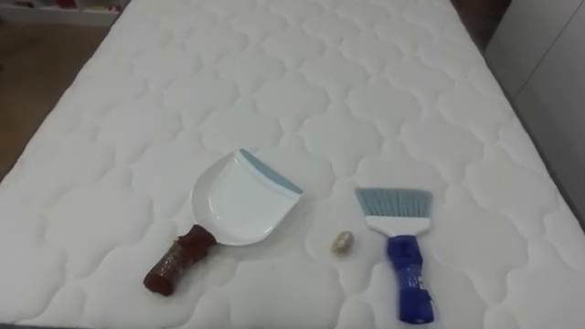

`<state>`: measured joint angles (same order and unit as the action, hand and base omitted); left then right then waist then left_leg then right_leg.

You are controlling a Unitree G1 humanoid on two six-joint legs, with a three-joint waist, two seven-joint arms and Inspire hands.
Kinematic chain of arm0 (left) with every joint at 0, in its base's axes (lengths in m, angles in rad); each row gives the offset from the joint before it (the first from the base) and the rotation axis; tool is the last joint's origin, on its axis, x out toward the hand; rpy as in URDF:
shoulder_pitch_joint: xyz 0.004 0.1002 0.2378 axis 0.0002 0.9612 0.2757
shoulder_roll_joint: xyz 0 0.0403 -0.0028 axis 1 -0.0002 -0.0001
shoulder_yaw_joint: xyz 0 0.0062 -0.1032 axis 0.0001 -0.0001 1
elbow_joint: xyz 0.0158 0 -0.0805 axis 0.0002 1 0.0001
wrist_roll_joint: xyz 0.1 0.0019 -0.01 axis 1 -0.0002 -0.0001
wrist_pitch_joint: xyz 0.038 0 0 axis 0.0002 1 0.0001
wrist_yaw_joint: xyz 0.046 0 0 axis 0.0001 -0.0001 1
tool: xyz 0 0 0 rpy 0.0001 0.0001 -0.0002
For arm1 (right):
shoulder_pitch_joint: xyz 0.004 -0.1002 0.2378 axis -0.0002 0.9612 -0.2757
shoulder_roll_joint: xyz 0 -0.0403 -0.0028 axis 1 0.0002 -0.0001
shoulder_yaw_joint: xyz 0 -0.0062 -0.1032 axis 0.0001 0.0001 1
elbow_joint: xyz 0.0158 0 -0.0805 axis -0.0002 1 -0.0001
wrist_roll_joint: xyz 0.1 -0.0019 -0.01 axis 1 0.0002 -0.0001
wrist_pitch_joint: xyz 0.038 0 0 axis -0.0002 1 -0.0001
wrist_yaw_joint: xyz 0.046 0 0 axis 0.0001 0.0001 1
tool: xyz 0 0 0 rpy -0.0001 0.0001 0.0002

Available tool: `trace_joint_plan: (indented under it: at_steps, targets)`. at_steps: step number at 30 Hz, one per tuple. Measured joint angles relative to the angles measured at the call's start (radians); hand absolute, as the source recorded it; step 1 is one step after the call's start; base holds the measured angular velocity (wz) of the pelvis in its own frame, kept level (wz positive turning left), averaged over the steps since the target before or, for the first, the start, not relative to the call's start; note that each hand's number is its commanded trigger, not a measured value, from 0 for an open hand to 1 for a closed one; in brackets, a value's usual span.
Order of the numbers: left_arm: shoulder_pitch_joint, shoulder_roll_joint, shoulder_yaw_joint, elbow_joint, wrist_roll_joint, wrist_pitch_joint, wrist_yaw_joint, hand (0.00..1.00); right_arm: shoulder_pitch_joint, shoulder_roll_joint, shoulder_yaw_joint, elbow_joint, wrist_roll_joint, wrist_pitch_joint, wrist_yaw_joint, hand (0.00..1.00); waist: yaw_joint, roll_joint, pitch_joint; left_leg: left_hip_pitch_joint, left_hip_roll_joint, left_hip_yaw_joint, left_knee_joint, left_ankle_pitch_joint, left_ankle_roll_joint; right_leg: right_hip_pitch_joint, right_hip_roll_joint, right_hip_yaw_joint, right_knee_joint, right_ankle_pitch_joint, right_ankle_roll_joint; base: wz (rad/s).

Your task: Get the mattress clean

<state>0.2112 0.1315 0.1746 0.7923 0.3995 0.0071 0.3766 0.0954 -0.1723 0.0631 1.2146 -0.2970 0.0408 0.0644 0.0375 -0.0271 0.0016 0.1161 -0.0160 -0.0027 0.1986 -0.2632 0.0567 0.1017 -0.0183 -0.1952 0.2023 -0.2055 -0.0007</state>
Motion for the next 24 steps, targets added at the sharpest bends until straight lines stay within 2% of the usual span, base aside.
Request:
trace_joint_plan:
  at_steps: [1, 2, 4, 5, 7, 9, 14, 16, 22, 24]
  targets:
    - [-0.005, 0.000, -0.001, -0.034, -0.018, -0.035, 0.031, 0.00, 0.000, -0.004, -0.001, 0.000, 0.000, -0.011, 0.000, 0.00, -0.001, 0.004, -0.0031, 0.001, 0.000, -0.001, 0.001, 0.001, -0.001, 0.003, 0.000, 0.000, -0.001, 0.000, 0.000, 0.04]
    - [-0.003, -0.001, -0.002, -0.058, -0.021, -0.046, 0.043, 0.00, 0.000, -0.006, -0.002, -0.001, 0.000, -0.019, 0.000, 0.00, 0.000, 0.005, -0.0039, 0.001, -0.001, -0.001, 0.002, 0.001, -0.001, 0.003, -0.001, 0.000, -0.001, 0.000, 0.000, 0.00]
    - [0.004, -0.003, -0.009, -0.176, -0.026, -0.073, 0.091, 0.00, 0.006, -0.018, -0.008, 0.000, 0.041, -0.042, 0.002, 0.00, -0.002, 0.003, -0.0026, -0.002, -0.001, -0.002, 0.005, 0.003, -0.003, 0.003, 0.000, 0.001, -0.001, 0.000, 0.000, 0.00]
    - [0.004, -0.003, -0.012, -0.198, -0.027, -0.086, 0.104, 0.00, 0.006, -0.021, -0.009, 0.000, 0.059, -0.045, 0.001, 0.00, -0.003, 0.004, -0.0024, -0.002, 0.000, -0.002, 0.005, 0.003, -0.003, 0.002, 0.000, 0.001, -0.001, 0.000, 0.000, -0.04]
    - [-0.008, -0.002, -0.027, -0.240, -0.040, -0.139, 0.148, 0.00, 0.006, -0.025, -0.009, 0.000, 0.093, -0.058, 0.003, 0.00, -0.004, 0.005, -0.0031, -0.002, 0.000, -0.002, 0.005, 0.003, -0.004, 0.002, 0.001, 0.003, -0.002, 0.000, 0.000, -0.02]
    - [-0.013, -0.001, -0.043, -0.250, -0.051, -0.163, 0.162, 0.00, 0.006, -0.027, -0.010, -0.001, 0.097, -0.063, 0.004, 0.00, -0.004, 0.003, -0.0030, -0.001, 0.001, -0.002, 0.004, 0.004, -0.005, 0.001, 0.002, 0.003, -0.002, 0.000, 0.000, 0.00]
    - [-0.036, 0.001, -0.099, -0.256, -0.096, -0.177, 0.164, 0.00, 0.002, -0.027, -0.009, -0.009, 0.100, -0.078, 0.012, 0.00, -0.005, -0.001, -0.0032, -0.003, 0.001, -0.003, 0.004, 0.004, -0.005, 0.003, 0.002, 0.002, -0.021, 0.002, -0.002, 0.00]
    - [-0.057, 0.003, -0.121, -0.262, -0.135, -0.185, 0.162, 0.00, 0.004, -0.026, -0.009, -0.008, 0.102, -0.086, 0.016, 0.00, -0.013, -0.004, 0.0008, -0.003, 0.001, -0.005, 0.004, 0.004, -0.005, 0.010, 0.002, 0.001, -0.022, 0.002, -0.002, 0.04]
    - [-0.073, 0.004, -0.156, -0.298, -0.153, -0.218, 0.132, 0.00, 0.002, -0.022, -0.009, -0.012, 0.102, -0.096, 0.025, 0.00, -0.034, -0.011, 0.0036, -0.002, 0.001, -0.003, 0.005, 0.004, -0.005, 0.018, 0.003, 0.003, -0.033, 0.002, -0.002, 0.01]
    - [-0.078, 0.004, -0.161, -0.298, -0.154, -0.218, 0.123, 0.00, 0.003, -0.022, -0.009, -0.013, 0.102, -0.096, 0.027, 0.00, -0.036, -0.012, 0.0041, -0.003, 0.001, -0.001, 0.005, 0.004, -0.005, 0.015, 0.004, 0.007, -0.032, 0.002, -0.002, -0.06]
